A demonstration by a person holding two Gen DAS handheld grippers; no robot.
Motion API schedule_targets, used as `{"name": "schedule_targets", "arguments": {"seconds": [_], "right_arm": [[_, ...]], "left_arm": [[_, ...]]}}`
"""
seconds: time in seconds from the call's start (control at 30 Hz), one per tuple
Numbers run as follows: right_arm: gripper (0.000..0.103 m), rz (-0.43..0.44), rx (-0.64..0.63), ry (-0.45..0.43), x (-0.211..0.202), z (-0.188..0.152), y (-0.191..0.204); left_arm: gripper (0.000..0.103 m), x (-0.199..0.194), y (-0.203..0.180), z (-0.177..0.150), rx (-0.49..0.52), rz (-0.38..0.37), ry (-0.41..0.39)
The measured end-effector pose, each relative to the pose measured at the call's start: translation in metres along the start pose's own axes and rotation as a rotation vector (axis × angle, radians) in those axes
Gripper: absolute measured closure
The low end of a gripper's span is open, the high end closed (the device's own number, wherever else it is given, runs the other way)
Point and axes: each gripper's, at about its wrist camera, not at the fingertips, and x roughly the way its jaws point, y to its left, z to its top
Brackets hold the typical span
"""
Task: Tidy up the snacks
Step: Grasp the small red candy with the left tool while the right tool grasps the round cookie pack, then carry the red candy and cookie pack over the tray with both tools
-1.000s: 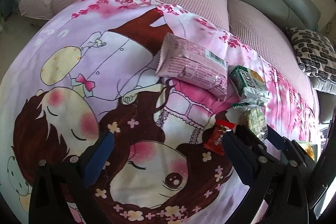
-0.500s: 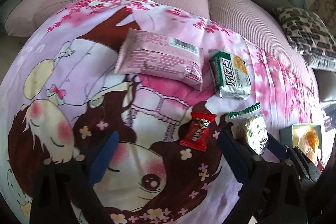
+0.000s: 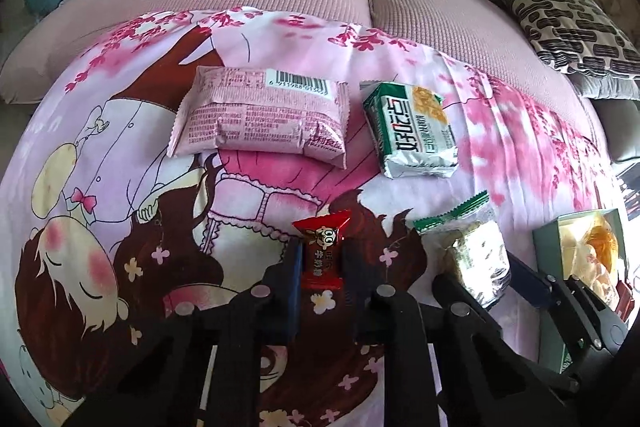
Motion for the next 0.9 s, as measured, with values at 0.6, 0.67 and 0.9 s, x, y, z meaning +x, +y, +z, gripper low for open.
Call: {"name": "schedule_targets", "arguments": {"seconds": [0.6,0.67,0.9], "right_arm": [[0.050,0.048,0.028,-0.104,-0.049,-0.002,0.004],[0.050,0.056,0.035,-0.125,-0.060,-0.002,0.006],[0.050,0.060,0.052,-0.193,-0.102,-0.009,0.006]], "left_arm": [[0.086,-0.060,-0.004,0.008,-0.010,0.012,-0.142],[0.086,-0.069,-0.005,0.007,-0.008,0.015,-0.161],[0.086,-0.091,-0.015,0.002,0.007,0.012,-0.208]]}}
